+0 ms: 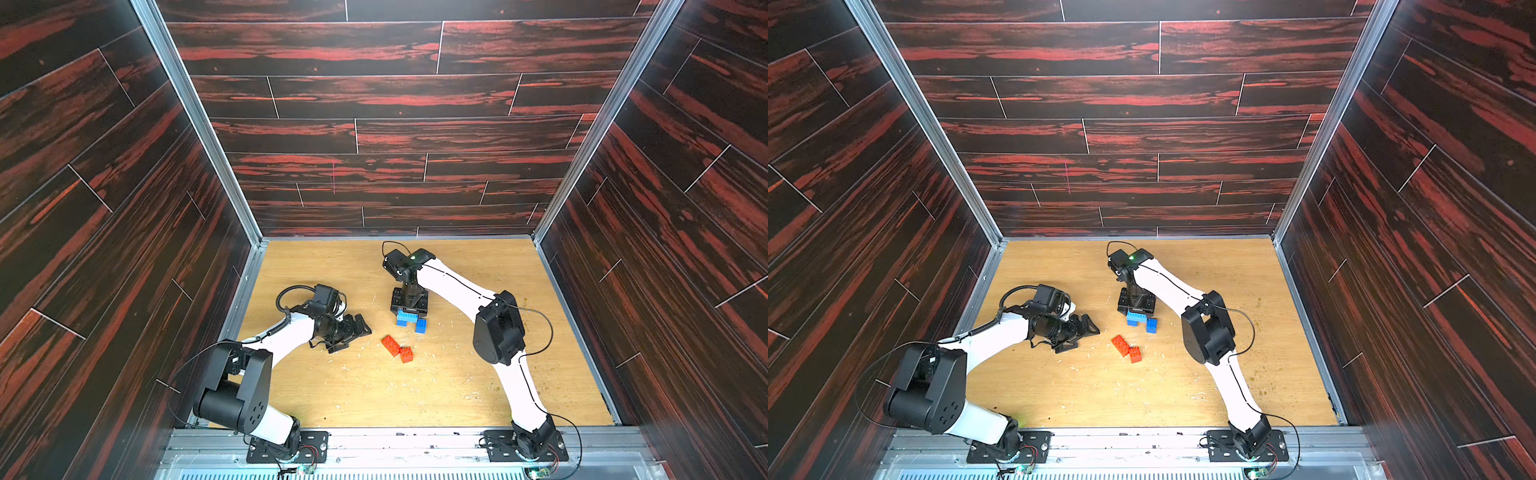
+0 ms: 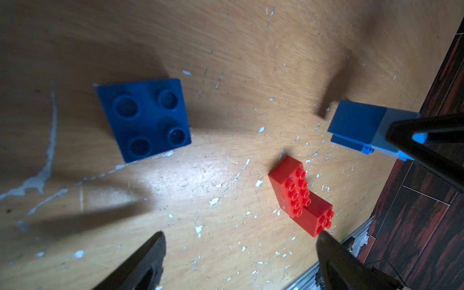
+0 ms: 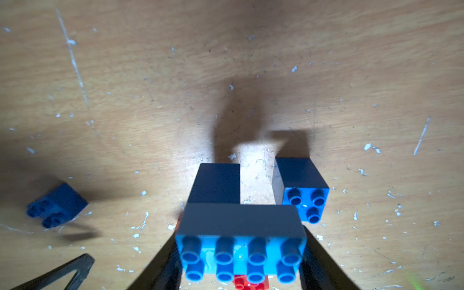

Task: Assemble a giraffe with lego
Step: Pick up the lego brick from the center of the board, then assemble the lego brick with the lego brick.

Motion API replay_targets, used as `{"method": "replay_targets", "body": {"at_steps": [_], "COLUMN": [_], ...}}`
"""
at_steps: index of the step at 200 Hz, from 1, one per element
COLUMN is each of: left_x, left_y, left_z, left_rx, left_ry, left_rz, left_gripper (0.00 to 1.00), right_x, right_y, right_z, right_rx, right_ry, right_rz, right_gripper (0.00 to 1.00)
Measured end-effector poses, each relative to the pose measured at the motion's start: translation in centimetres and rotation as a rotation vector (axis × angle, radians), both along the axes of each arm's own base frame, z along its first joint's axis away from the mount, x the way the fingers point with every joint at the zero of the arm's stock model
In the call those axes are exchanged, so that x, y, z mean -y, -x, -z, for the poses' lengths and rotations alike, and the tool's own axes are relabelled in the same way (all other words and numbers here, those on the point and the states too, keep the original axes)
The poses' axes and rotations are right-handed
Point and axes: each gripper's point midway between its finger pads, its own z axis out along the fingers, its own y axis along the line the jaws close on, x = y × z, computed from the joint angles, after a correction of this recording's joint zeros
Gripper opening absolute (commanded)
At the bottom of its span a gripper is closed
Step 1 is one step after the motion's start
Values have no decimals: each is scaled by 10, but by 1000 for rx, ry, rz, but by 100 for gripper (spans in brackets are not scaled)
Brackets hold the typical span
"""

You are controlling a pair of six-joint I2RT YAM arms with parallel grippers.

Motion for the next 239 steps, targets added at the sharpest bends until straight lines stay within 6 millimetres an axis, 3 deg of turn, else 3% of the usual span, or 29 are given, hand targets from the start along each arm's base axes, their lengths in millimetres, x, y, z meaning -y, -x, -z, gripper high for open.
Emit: {"method": "replay_targets", "body": {"at_steps": [106, 239], "left_x": [1, 2], "left_y": [0, 0], "left_z": [-1, -1], "left_rx": [5, 6], "left_ry": [0, 0], "left_rz": [6, 9], "left_gripper": [95, 94], "right_x": [11, 12], "right_y": [9, 2], "right_z": [18, 19], "right_rx": [-37, -29], "right_ry": [35, 0], "right_rz": [3, 23], "right_gripper": [51, 51]}}
